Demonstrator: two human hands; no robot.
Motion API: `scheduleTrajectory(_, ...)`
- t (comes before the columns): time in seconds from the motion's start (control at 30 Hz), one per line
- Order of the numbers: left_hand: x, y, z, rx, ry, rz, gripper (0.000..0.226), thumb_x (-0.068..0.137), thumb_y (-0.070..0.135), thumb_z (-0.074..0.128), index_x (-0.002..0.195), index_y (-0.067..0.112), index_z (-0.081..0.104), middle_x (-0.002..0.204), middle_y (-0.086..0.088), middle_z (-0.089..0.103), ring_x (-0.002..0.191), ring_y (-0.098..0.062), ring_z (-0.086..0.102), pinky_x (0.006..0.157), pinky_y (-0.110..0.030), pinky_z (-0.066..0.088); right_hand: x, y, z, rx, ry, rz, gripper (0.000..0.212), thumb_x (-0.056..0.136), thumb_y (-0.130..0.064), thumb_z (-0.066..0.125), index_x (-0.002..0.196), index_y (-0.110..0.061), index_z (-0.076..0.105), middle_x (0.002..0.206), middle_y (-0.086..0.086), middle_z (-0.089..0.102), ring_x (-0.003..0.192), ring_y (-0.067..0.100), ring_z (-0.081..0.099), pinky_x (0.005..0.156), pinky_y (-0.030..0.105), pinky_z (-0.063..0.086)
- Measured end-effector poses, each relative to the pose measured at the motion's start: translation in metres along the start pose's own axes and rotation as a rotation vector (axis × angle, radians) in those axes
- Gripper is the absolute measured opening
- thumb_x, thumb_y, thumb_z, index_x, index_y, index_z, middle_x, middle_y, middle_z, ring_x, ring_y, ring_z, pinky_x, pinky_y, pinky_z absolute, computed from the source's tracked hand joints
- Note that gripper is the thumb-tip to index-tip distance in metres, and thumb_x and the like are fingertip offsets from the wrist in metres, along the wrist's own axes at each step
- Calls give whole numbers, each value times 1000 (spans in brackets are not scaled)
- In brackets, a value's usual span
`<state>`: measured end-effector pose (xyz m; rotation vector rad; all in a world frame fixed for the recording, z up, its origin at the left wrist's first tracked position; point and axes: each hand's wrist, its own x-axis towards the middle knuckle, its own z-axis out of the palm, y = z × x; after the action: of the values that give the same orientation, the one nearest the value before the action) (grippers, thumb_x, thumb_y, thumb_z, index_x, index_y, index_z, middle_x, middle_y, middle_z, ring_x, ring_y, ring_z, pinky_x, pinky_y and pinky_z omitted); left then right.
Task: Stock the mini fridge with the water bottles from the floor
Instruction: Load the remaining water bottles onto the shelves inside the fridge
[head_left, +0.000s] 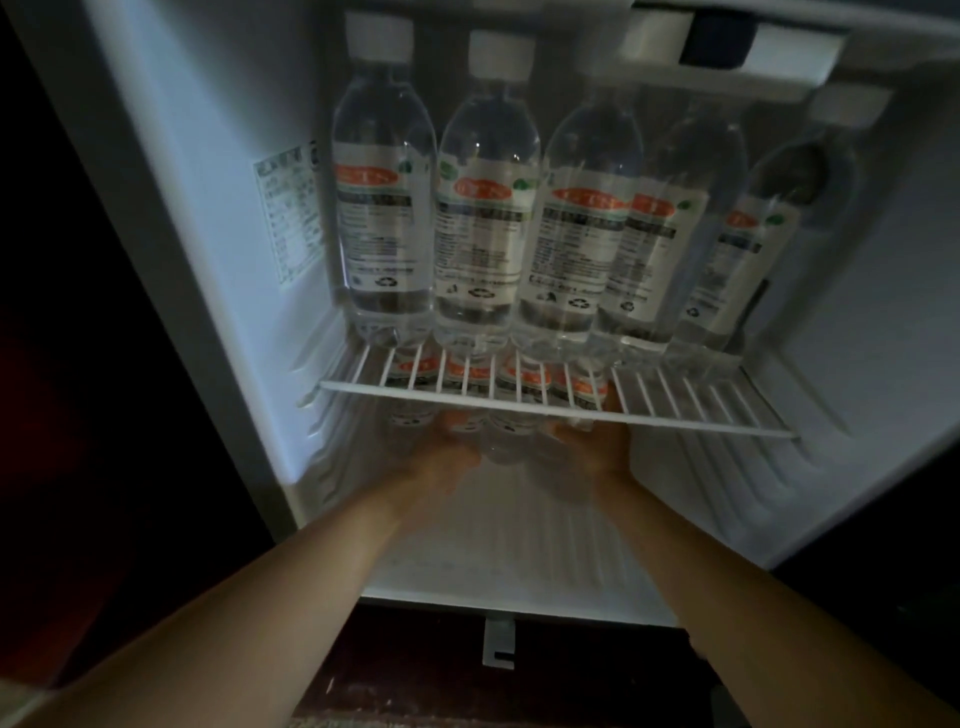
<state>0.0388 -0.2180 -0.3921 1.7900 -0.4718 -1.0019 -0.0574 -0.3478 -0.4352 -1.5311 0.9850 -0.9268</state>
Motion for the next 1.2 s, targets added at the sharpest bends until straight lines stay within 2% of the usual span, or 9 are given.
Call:
scheduleTrajectory(0.07, 0, 0, 1, -5, 12, -2, 46, 87, -9, 43, 122, 21, 47, 70, 7, 44, 59, -4, 38, 32, -8, 31, 0, 0, 0, -8, -21, -25, 65, 70, 23, 62, 129, 5, 42, 113, 6, 51, 105, 18, 49, 69, 3, 45)
scheduleTrajectory(0.17, -5, 2, 2, -19, 10, -11, 49, 88, -10, 39, 118, 28, 42, 74, 7, 45, 61, -4, 38, 43, -13, 34, 1, 3, -2, -106, -23, -22, 63, 71, 12, 69, 128, 3, 45, 119, 15, 57, 113, 22, 52, 85, 16, 41)
scheduleTrajectory(0.3, -30, 5, -4, 23, -23, 32, 56, 89, -9, 41, 139, 15, 36, 131, -10, 50, 95, -12, 41, 53, -9, 40, -17, 1, -2, -240, 67, -45, 58, 66, 1, 77, 120, 5, 53, 117, 13, 60, 115, 22, 54, 79, 8, 41)
scheduleTrajectory(0.5, -100, 18, -15, 175, 46, 62, 48, 92, -1, 42, 137, 14, 41, 140, -11, 45, 128, -27, 41, 102, -35, 38, -99, -22, -3, -233, -41, 72, 59, 75, 9, 61, 128, -6, 41, 129, 15, 48, 115, 24, 50, 84, 23, 40)
scheduleTrajectory(0.7, -204, 26, -56, 158, 185, 11, 40, 90, 4, 48, 130, 7, 50, 132, -15, 52, 124, -26, 49, 87, -25, 38, -192, -125, -5, -266, -253, 26, 50, 85, -6, 56, 131, -13, 40, 115, 4, 53, 89, 14, 51, 56, 15, 37)
scheduleTrajectory(0.9, -325, 27, -120, 79, 372, 56, 23, 91, 9, 45, 106, 11, 62, 109, -10, 63, 104, -24, 59, 71, -24, 38, -297, -241, 1, -296, -551, -71, 10, 89, -15, 52, 93, -11, 61, 93, 5, 59, 89, 21, 56, 74, 31, 45)
scheduleTrajectory(1.03, -410, 9, -163, 55, 503, 94, 20, 92, 5, 41, 95, 14, 58, 95, -6, 61, 82, -14, 55, 48, -8, 42, -379, -293, 18, -214, -655, -106, 16, 87, -15, 53, 74, -25, 55, 97, 4, 62, 100, 23, 61, 94, 42, 49)
scheduleTrajectory(1.1, -453, -7, -183, 63, 597, 100, 20, 91, 5, 43, 89, 15, 59, 87, -5, 60, 83, -17, 57, 55, -5, 42, -422, -309, 28, -161, -708, -87, 13, 85, -13, 53, 78, -24, 56, 96, 4, 62, 99, 23, 62, 94, 42, 50)
scheduleTrajectory(1.2, -513, -44, -205, 33, 725, 74, 18, 90, 7, 47, 84, 15, 63, 94, -9, 63, 91, -21, 59, 82, -26, 47, -489, -318, 43, -85, -791, -53, 8, 85, -11, 52, 87, -16, 58, 84, 1, 60, 93, 24, 63, 91, 39, 52)
